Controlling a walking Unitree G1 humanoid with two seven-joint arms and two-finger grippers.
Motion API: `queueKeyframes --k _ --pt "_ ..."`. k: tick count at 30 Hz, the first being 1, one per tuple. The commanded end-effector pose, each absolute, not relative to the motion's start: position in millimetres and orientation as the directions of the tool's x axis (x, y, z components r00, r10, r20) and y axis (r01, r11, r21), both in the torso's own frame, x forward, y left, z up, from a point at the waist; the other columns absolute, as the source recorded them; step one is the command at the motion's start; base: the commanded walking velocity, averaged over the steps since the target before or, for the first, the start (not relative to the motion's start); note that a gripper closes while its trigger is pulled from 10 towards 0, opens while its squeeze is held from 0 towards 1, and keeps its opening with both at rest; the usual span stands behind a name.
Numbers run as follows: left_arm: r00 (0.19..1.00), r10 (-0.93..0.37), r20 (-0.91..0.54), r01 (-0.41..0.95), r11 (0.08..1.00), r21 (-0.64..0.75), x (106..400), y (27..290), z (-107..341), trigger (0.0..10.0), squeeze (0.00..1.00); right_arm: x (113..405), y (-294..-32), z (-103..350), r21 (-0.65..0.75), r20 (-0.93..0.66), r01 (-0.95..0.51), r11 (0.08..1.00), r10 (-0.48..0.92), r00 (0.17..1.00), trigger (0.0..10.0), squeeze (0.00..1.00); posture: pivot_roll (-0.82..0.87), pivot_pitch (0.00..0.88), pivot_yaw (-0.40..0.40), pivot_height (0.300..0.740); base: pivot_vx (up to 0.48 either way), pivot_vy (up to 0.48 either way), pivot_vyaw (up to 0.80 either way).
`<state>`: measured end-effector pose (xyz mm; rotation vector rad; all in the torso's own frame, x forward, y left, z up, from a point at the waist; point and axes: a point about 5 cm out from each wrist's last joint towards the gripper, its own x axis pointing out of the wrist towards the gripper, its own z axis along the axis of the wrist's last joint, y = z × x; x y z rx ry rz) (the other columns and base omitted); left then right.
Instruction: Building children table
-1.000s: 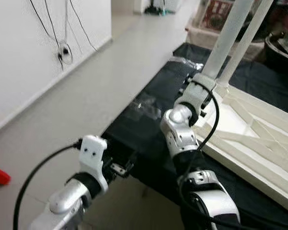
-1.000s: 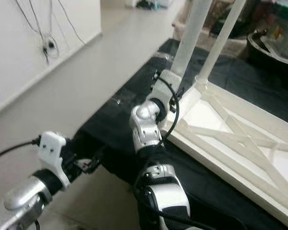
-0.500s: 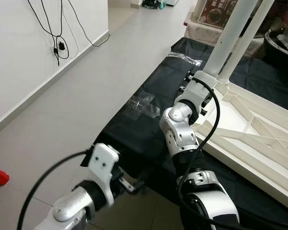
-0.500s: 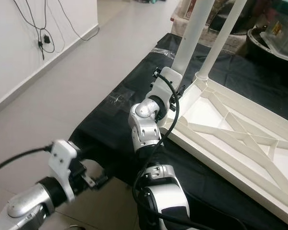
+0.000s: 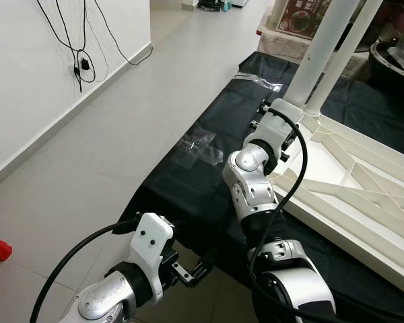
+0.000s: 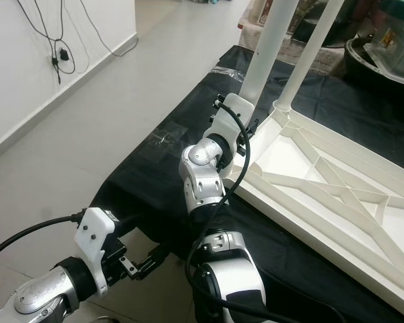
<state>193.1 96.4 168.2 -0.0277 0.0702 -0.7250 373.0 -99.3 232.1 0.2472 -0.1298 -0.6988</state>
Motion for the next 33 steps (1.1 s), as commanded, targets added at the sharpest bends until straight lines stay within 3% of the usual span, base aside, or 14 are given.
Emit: queueKeyframes --k 1,8,9,18,33 --pt "0.737 -0.671 -0.078 0.669 0.741 -0.05 190.7 96.1 163.0 10.0 0.0 360.1 -75.6 192.4 0.27 -0.14 0.622 0.735 -0.609 0.781 10.0 1.0 0.28 0.162 -0.107 0.74 0.0 0.0 0.0" --pt "0.741 -0.664 -0.099 0.662 0.747 -0.053 188.5 98.4 156.9 10.0 0.0 358.8 -75.0 191.5 0.256 -0.126 0.62 0.742 -0.61 0.782 10.0 0.95 0.28 0.162 -0.107 0.74 0.0 0.0 0.0" --pt "0.742 -0.662 -0.104 0.661 0.749 -0.055 187.8 99.0 155.5 10.0 0.0 358.7 -74.9 191.7 0.261 -0.126 0.617 0.743 -0.607 0.784 10.0 0.0 0.28 0.163 -0.107 0.74 0.0 0.0 0.0" --pt "0.744 -0.659 -0.108 0.657 0.751 -0.059 187.0 99.0 153.5 10.0 0.0 357.4 -72.7 194.5 0.273 -0.107 0.596 0.755 -0.592 0.799 10.0 0.0 0.28 0.163 -0.106 0.74 0.0 0.0 0.0" --pt "0.749 -0.653 -0.108 0.652 0.756 -0.055 189.7 100.5 150.6 10.0 0.0 341.8 -61.8 204.8 0.308 -0.046 0.437 0.845 -0.446 0.894 10.0 0.0 0.27 0.145 -0.104 0.74 0.0 0.0 0.0"
